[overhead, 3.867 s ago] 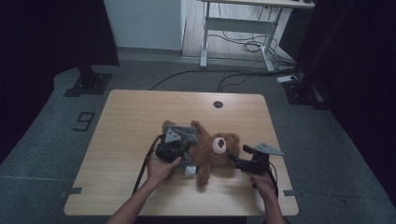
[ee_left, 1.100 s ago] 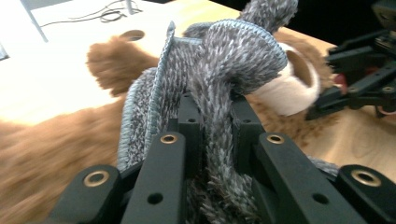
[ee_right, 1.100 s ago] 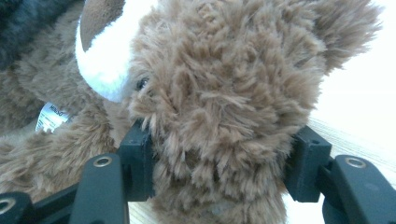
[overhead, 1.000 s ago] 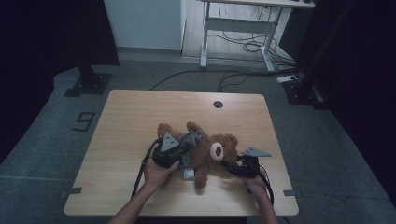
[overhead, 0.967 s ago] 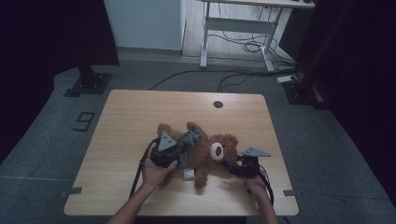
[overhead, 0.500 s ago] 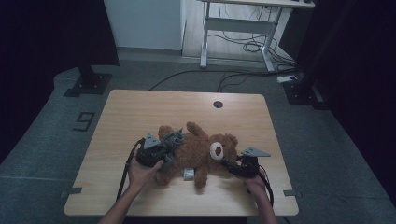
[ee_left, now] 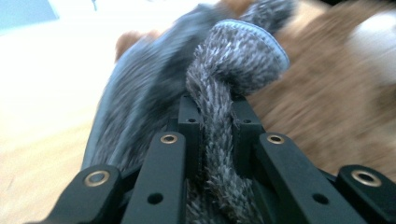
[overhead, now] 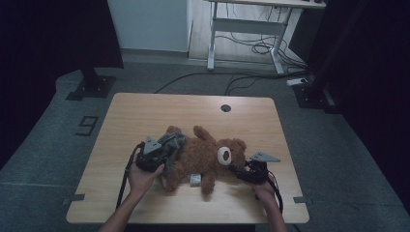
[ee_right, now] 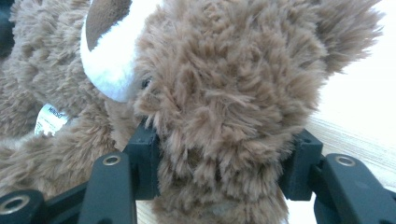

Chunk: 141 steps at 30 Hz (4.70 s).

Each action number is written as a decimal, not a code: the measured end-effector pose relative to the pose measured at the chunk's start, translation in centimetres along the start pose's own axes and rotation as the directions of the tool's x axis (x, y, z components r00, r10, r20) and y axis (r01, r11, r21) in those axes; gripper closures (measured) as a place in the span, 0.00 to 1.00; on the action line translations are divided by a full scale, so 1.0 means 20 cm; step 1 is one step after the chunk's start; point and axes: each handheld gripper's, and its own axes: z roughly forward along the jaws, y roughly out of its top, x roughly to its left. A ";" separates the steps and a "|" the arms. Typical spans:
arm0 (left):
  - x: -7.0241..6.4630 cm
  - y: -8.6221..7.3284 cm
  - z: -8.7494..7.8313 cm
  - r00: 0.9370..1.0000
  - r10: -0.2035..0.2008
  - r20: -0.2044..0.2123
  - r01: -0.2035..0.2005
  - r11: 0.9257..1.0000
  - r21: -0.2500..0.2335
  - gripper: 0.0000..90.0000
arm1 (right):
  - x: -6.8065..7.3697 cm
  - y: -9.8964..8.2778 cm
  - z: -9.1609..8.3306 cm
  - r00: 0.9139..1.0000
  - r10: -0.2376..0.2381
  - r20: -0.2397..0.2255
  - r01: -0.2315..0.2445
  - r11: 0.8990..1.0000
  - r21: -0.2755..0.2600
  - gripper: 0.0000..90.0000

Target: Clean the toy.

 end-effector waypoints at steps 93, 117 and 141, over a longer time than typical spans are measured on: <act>-0.10 0.13 0.24 0.999 0.041 0.031 -0.042 0.998 0.053 0.87 | 0.07 0.02 0.11 0.995 -0.042 0.095 0.047 0.998 -0.051 0.35; -0.11 -0.02 0.17 0.995 -0.003 0.102 0.003 1.000 0.006 0.88 | 0.04 0.44 0.23 0.998 0.006 0.061 -0.009 0.998 0.060 0.05; -0.47 0.29 0.26 0.979 0.091 0.184 -0.086 0.996 -0.036 0.87 | 0.13 0.15 0.09 1.000 0.007 0.021 -0.005 0.996 -0.088 0.32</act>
